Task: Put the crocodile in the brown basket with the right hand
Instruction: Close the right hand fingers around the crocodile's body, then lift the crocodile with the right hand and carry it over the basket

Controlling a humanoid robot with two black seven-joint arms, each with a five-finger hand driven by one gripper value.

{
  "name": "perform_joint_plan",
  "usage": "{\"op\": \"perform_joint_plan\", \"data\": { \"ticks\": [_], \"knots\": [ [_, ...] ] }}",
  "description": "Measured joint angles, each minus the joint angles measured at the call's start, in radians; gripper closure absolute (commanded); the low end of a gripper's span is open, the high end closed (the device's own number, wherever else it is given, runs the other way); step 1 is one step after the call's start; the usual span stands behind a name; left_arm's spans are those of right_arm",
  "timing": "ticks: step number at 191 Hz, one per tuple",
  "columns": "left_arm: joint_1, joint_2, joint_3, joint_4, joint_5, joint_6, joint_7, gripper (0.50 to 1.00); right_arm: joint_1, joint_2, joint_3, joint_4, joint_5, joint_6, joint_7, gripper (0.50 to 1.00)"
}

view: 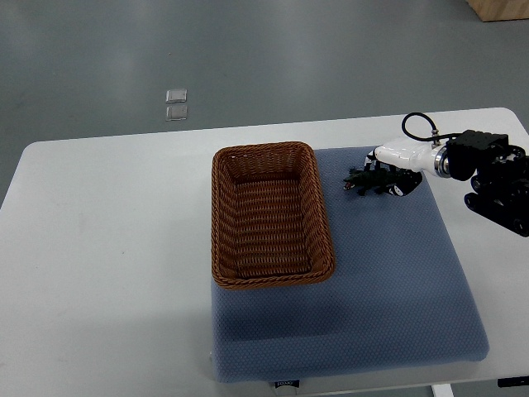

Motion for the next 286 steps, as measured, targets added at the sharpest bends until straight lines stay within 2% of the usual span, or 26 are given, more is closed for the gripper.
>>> {"op": "perform_joint_plan", "data": {
  "ticks": [122, 224, 257, 286],
  "knots": [
    [0.0, 0.0, 0.0, 0.0, 0.0, 0.0, 0.0, 0.5, 0.003, -0.008, 0.036, 0.002, 0.062, -0.007, 0.018, 1.0],
    [0.0, 0.0, 0.0, 0.0, 0.0, 0.0, 0.0, 0.5, 0.0, -0.013, 0.15, 0.016, 0.08, -0.007, 0.102, 1.0],
    [0.0, 0.0, 0.0, 0.0, 0.0, 0.0, 0.0, 0.5, 0.004, -0.015, 0.176, 0.055, 0.079, -0.013, 0.124, 1.0],
    [0.0, 0.0, 0.0, 0.0, 0.0, 0.0, 0.0, 0.5, 0.041, -0.015, 0.18, 0.136, 0.077, -0.025, 0.127, 1.0]
  ]
}}
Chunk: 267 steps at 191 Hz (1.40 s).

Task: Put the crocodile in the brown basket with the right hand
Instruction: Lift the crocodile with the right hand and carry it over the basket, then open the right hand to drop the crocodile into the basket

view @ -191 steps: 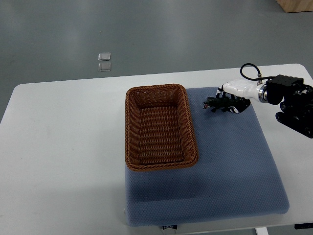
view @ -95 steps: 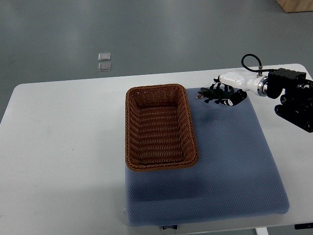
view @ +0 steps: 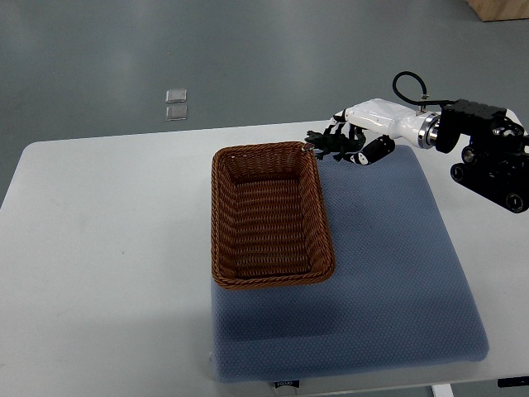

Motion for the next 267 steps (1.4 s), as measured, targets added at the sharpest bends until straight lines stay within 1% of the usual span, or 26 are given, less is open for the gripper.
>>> {"op": "perform_joint_plan", "data": {
  "ticks": [48, 76, 95, 109, 125, 136, 138, 146, 147, 148, 152, 153, 154, 157, 158, 159, 160, 161, 163, 164, 165, 166, 170, 238, 252, 267],
  "knots": [
    [0.0, 0.0, 0.0, 0.0, 0.0, 0.0, 0.0, 0.5, 0.027, 0.021, -0.003, 0.134, -0.018, -0.048, 0.0, 1.0],
    [0.0, 0.0, 0.0, 0.0, 0.0, 0.0, 0.0, 0.5, 0.025, 0.059, -0.017, 0.176, -0.09, -0.069, 0.0, 1.0],
    [0.0, 0.0, 0.0, 0.0, 0.0, 0.0, 0.0, 0.5, 0.015, 0.09, -0.025, 0.18, -0.131, -0.076, -0.004, 0.969],
    [0.0, 0.0, 0.0, 0.0, 0.0, 0.0, 0.0, 0.5, 0.008, 0.103, -0.033, 0.18, -0.139, -0.078, -0.008, 0.959],
    [0.0, 0.0, 0.0, 0.0, 0.0, 0.0, 0.0, 0.5, 0.0, 0.114, -0.045, 0.18, -0.142, -0.079, -0.012, 0.885],
    [0.0, 0.0, 0.0, 0.0, 0.0, 0.0, 0.0, 0.5, -0.006, 0.12, -0.057, 0.179, -0.142, -0.079, -0.013, 0.814],
    [0.0, 0.0, 0.0, 0.0, 0.0, 0.0, 0.0, 0.5, -0.007, 0.12, -0.059, 0.179, -0.142, -0.079, -0.013, 0.814],
    [0.0, 0.0, 0.0, 0.0, 0.0, 0.0, 0.0, 0.5, -0.009, 0.121, -0.067, 0.177, -0.142, -0.079, -0.013, 0.767],
    [0.0, 0.0, 0.0, 0.0, 0.0, 0.0, 0.0, 0.5, -0.01, 0.121, -0.068, 0.177, -0.142, -0.079, -0.013, 0.75],
    [0.0, 0.0, 0.0, 0.0, 0.0, 0.0, 0.0, 0.5, -0.01, 0.122, -0.068, 0.177, -0.142, -0.079, -0.013, 0.75],
    [0.0, 0.0, 0.0, 0.0, 0.0, 0.0, 0.0, 0.5, -0.011, 0.122, -0.071, 0.176, -0.142, -0.079, -0.013, 0.72],
    [0.0, 0.0, 0.0, 0.0, 0.0, 0.0, 0.0, 0.5, -0.012, 0.122, -0.072, 0.176, -0.142, -0.079, -0.013, 0.703],
    [0.0, 0.0, 0.0, 0.0, 0.0, 0.0, 0.0, 0.5, -0.012, 0.122, -0.073, 0.175, -0.142, -0.079, -0.013, 0.703],
    [0.0, 0.0, 0.0, 0.0, 0.0, 0.0, 0.0, 0.5, -0.013, 0.122, -0.075, 0.174, -0.142, -0.079, -0.013, 0.667],
    [0.0, 0.0, 0.0, 0.0, 0.0, 0.0, 0.0, 0.5, -0.013, 0.122, -0.075, 0.174, -0.142, -0.079, -0.014, 0.666],
    [0.0, 0.0, 0.0, 0.0, 0.0, 0.0, 0.0, 0.5, -0.013, 0.122, -0.076, 0.174, -0.142, -0.079, -0.014, 0.648],
    [0.0, 0.0, 0.0, 0.0, 0.0, 0.0, 0.0, 0.5, -0.014, 0.122, -0.076, 0.173, -0.142, -0.079, -0.014, 0.648],
    [0.0, 0.0, 0.0, 0.0, 0.0, 0.0, 0.0, 0.5, -0.014, 0.122, -0.076, 0.173, -0.142, -0.079, -0.014, 0.628],
    [0.0, 0.0, 0.0, 0.0, 0.0, 0.0, 0.0, 0.5, -0.015, 0.122, -0.077, 0.173, -0.142, -0.079, -0.014, 0.628],
    [0.0, 0.0, 0.0, 0.0, 0.0, 0.0, 0.0, 0.5, -0.015, 0.122, -0.077, 0.172, -0.142, -0.079, -0.014, 0.607],
    [0.0, 0.0, 0.0, 0.0, 0.0, 0.0, 0.0, 0.5, -0.016, 0.122, -0.077, 0.172, -0.141, -0.079, -0.014, 0.607],
    [0.0, 0.0, 0.0, 0.0, 0.0, 0.0, 0.0, 0.5, -0.016, 0.122, -0.078, 0.172, -0.141, -0.079, -0.014, 0.591],
    [0.0, 0.0, 0.0, 0.0, 0.0, 0.0, 0.0, 0.5, -0.017, 0.122, -0.078, 0.172, -0.141, -0.079, -0.014, 0.575],
    [0.0, 0.0, 0.0, 0.0, 0.0, 0.0, 0.0, 0.5, -0.016, 0.106, -0.018, 0.17, -0.097, -0.073, -0.007, 0.574],
    [0.0, 0.0, 0.0, 0.0, 0.0, 0.0, 0.0, 0.5, -0.016, 0.098, 0.031, 0.17, -0.033, -0.046, -0.013, 0.572],
    [0.0, 0.0, 0.0, 0.0, 0.0, 0.0, 0.0, 0.5, -0.018, 0.082, 0.082, 0.17, 0.087, 0.015, -0.018, 0.572]
  ]
}}
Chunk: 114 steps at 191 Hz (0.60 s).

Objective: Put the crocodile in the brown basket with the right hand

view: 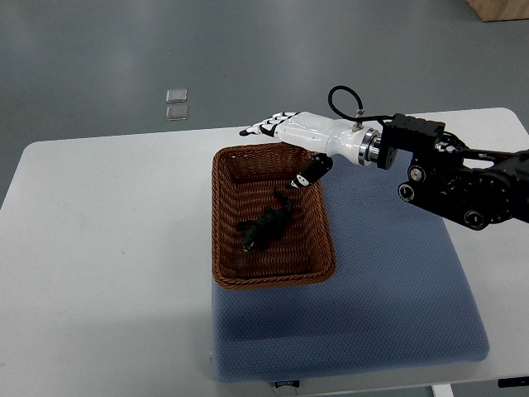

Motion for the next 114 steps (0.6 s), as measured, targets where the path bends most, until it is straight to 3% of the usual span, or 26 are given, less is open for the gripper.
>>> {"op": "perform_joint_plan", "data": {
  "ticks": [48, 114],
  "knots": [
    [0.0, 0.0, 0.0, 0.0, 0.0, 0.0, 0.0, 0.5, -0.025, -0.042, 0.079, -0.075, 0.581, 0.17, -0.078, 0.572],
    [0.0, 0.0, 0.0, 0.0, 0.0, 0.0, 0.0, 0.5, -0.086, -0.046, 0.072, -0.363, 1.321, 0.447, -0.221, 0.57]
  ]
}}
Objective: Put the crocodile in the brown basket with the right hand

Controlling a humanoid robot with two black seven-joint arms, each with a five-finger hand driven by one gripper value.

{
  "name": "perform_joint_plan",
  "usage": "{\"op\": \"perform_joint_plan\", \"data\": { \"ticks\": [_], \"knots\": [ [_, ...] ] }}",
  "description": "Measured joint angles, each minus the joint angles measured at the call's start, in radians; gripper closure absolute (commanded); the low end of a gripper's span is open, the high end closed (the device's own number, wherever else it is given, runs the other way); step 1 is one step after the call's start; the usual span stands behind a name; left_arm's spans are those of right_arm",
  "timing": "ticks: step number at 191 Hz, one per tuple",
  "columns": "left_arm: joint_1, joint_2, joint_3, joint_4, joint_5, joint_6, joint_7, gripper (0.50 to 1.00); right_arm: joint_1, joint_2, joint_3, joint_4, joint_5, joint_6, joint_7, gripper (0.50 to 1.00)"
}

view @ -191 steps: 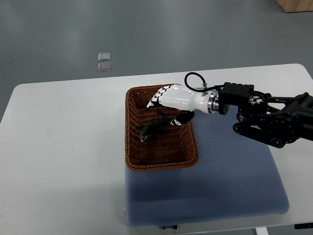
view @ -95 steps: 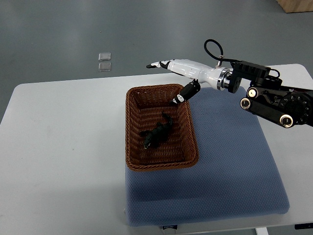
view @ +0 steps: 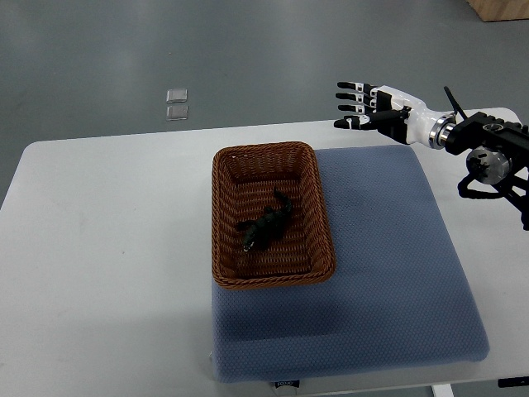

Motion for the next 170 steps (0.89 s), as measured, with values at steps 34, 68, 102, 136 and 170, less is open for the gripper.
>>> {"op": "perform_joint_plan", "data": {
  "ticks": [34, 68, 102, 136, 170],
  "knots": [
    [0.0, 0.0, 0.0, 0.0, 0.0, 0.0, 0.0, 0.5, -0.029, 0.012, -0.002, -0.111, 0.284, 0.112, -0.114, 0.57],
    [0.0, 0.0, 0.0, 0.0, 0.0, 0.0, 0.0, 0.5, -0.048, 0.025, -0.002, -0.133, 0.392, 0.121, -0.16, 0.566],
    [0.0, 0.0, 0.0, 0.0, 0.0, 0.0, 0.0, 0.5, -0.064, 0.047, 0.003, -0.133, 0.404, 0.121, -0.164, 0.566],
    [0.0, 0.0, 0.0, 0.0, 0.0, 0.0, 0.0, 0.5, -0.076, 0.06, 0.003, -0.132, 0.398, 0.123, -0.157, 0.566],
    [0.0, 0.0, 0.0, 0.0, 0.0, 0.0, 0.0, 0.5, -0.081, 0.062, 0.0, -0.131, 0.389, 0.132, -0.156, 0.566]
  ]
}}
